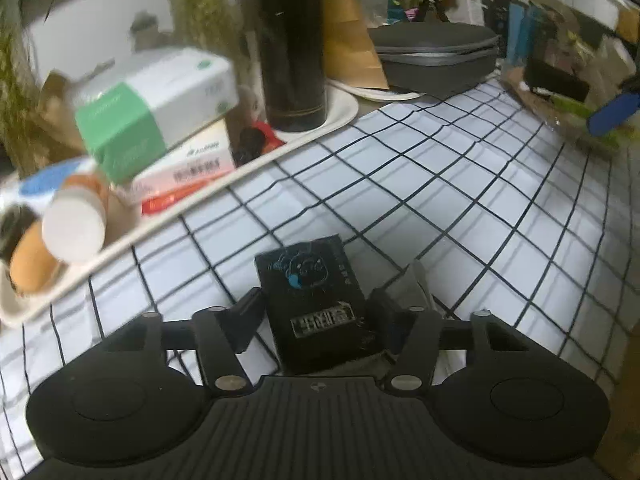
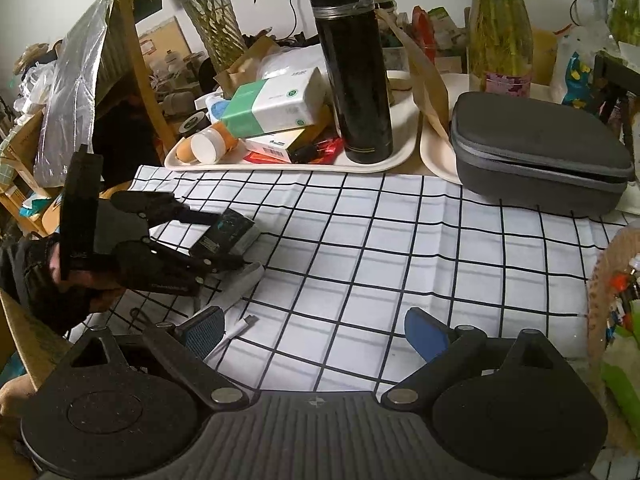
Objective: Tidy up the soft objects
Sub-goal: 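Close the left gripper on the small black box, then lift the small black box with the left gripper, then grasp the white USB cable plug with the right gripper while the left holds the black box, then carry the black box and white cable toward the cardboard box with both grippers, then open the left gripper over the box while the right releases the white cable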
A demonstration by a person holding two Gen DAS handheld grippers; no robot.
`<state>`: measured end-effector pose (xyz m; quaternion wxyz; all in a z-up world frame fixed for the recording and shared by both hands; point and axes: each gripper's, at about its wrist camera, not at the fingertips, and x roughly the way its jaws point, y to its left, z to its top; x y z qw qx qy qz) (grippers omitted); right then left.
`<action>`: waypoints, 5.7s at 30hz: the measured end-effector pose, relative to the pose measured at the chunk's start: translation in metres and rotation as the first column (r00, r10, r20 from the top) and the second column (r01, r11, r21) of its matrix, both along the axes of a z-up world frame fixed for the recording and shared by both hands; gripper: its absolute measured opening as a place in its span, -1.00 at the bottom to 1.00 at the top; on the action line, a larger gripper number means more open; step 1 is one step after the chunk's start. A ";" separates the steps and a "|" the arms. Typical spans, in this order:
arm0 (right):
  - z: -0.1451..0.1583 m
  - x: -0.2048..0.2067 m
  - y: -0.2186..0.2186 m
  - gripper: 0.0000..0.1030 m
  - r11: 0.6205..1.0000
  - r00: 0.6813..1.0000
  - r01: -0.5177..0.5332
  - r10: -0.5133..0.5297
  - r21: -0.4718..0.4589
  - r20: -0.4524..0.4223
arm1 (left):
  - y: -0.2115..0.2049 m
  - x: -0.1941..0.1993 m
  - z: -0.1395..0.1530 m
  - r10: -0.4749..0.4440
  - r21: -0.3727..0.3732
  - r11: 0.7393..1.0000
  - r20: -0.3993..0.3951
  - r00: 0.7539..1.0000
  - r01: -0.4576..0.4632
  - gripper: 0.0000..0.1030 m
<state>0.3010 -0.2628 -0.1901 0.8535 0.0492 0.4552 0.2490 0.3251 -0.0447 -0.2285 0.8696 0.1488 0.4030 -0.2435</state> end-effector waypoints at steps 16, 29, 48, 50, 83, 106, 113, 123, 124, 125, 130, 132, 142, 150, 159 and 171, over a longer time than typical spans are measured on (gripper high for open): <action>-0.014 0.016 0.005 0.87 0.997 0.996 -0.073 0.072 0.006 0.059 | 0.074 -0.041 0.043 0.236 -0.151 0.961 0.020 0.972 -0.230 -0.04; -0.028 0.034 0.038 0.86 0.967 0.960 -0.253 0.253 -0.022 0.117 | 0.090 -0.077 0.053 0.311 -0.260 0.924 0.080 0.947 -0.282 -0.04; -0.076 0.039 0.125 0.84 0.758 0.745 -0.558 0.637 -0.338 0.199 | 0.100 -0.075 0.042 0.330 -0.255 0.918 0.061 0.942 -0.305 -0.04; -0.077 0.039 0.129 0.83 0.748 0.727 -0.568 0.651 -0.344 0.217 | 0.101 -0.075 0.041 0.332 -0.256 0.916 0.055 0.942 -0.308 -0.04; -0.011 0.041 0.087 -0.93 0.889 0.900 -0.371 0.415 -0.268 0.132 | 0.094 -0.094 0.105 0.328 -0.267 0.918 0.100 0.939 -0.292 -0.04; 0.112 -0.075 0.048 -0.93 0.983 0.974 -0.076 0.108 -0.164 0.201 | 0.054 -0.191 0.199 0.276 -0.211 0.948 0.166 0.947 -0.240 -0.04; 0.134 -0.116 0.040 -0.93 0.993 0.977 -0.030 0.054 -0.118 0.204 | 0.032 -0.225 0.212 0.214 -0.201 0.963 0.168 0.962 -0.179 -0.04; 0.146 -0.167 0.028 -0.93 0.998 0.982 0.006 0.006 -0.061 0.191 | 0.005 -0.258 0.205 0.131 -0.180 0.978 0.114 0.985 -0.109 -0.04; 0.146 -0.171 0.027 -0.93 0.999 0.982 0.009 0.001 -0.053 0.189 | 0.003 -0.259 0.203 0.124 -0.177 0.979 0.104 0.987 -0.105 -0.04; 0.145 -0.175 0.025 -0.93 0.999 0.982 0.010 -0.002 -0.044 0.187 | 0.000 -0.260 0.200 0.117 -0.175 0.980 0.090 0.989 -0.100 -0.04; 0.143 -0.191 0.021 -0.93 1.000 0.984 0.020 -0.016 -0.024 0.175 | -0.009 -0.264 0.186 0.084 -0.175 0.982 0.031 0.996 -0.077 0.00; 0.141 -0.196 0.020 -0.93 1.000 0.985 0.023 -0.019 -0.021 0.170 | -0.009 -0.267 0.180 0.082 -0.174 0.982 0.010 0.997 -0.079 0.18; 0.129 -0.215 0.011 -0.93 1.000 0.991 0.030 -0.029 -0.004 0.130 | 0.005 -0.288 0.178 0.149 -0.140 0.980 0.032 0.988 -0.143 0.49; 0.126 -0.219 0.011 -0.93 0.999 0.992 0.041 -0.041 0.002 0.116 | 0.021 -0.301 0.179 0.193 -0.158 0.970 0.034 0.981 -0.186 0.49; 0.132 -0.211 0.009 -0.93 0.997 0.992 0.068 -0.070 0.021 0.109 | 0.037 -0.302 0.174 0.236 -0.174 0.958 0.017 0.972 -0.229 0.49; 0.126 -0.210 0.025 0.83 0.998 0.992 0.048 -0.043 -0.040 0.121 | 0.041 -0.300 0.174 0.249 -0.185 0.953 0.023 0.968 -0.240 0.49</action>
